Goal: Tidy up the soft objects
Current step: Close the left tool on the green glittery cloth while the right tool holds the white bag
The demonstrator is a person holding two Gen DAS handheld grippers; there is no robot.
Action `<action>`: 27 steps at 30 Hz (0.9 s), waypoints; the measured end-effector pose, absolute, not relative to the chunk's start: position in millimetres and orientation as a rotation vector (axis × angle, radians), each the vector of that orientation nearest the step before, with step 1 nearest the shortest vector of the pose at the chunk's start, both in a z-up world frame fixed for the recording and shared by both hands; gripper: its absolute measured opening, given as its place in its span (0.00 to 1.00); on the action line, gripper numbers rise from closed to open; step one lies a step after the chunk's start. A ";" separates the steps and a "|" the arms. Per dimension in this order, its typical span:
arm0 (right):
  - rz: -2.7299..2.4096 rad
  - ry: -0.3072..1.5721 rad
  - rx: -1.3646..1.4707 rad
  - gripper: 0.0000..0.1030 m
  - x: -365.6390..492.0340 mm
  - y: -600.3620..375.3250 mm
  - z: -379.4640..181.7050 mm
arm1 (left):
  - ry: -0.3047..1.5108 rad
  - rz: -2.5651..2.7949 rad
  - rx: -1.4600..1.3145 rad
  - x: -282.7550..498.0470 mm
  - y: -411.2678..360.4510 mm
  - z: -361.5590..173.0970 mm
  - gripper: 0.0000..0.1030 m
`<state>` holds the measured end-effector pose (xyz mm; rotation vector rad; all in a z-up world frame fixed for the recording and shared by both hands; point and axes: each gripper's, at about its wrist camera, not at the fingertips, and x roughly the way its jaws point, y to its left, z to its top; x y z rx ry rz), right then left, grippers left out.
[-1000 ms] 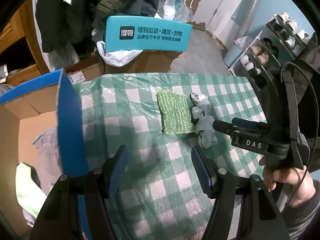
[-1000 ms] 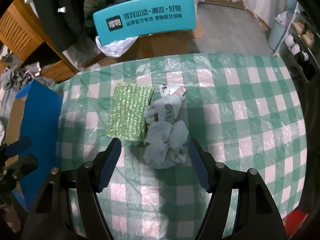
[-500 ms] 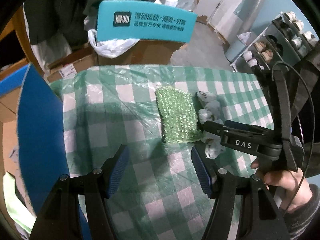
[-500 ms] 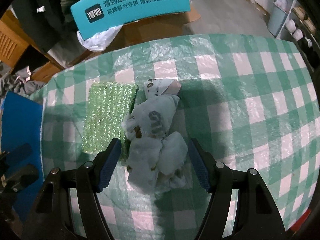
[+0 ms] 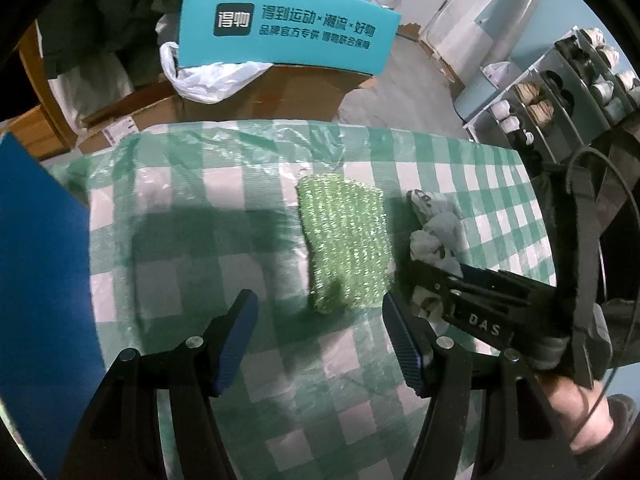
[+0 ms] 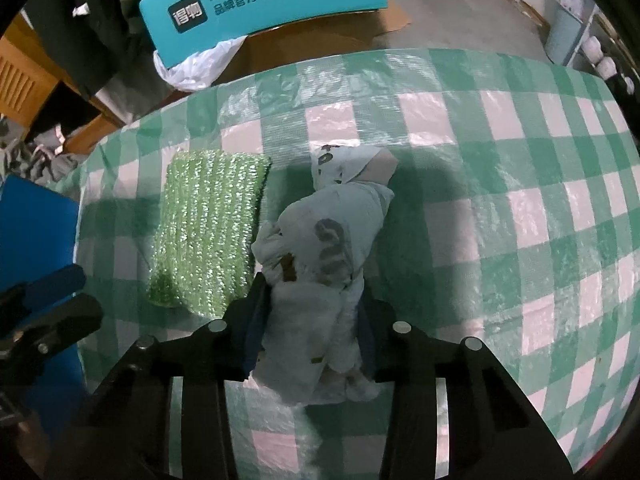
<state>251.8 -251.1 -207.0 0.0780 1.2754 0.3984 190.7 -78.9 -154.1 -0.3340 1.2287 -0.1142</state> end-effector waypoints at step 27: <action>0.319 1.228 0.144 0.37 248.2 -303.2 -184.6 | 1.278 -0.040 -0.309 235.5 -127.0 -195.6 0.75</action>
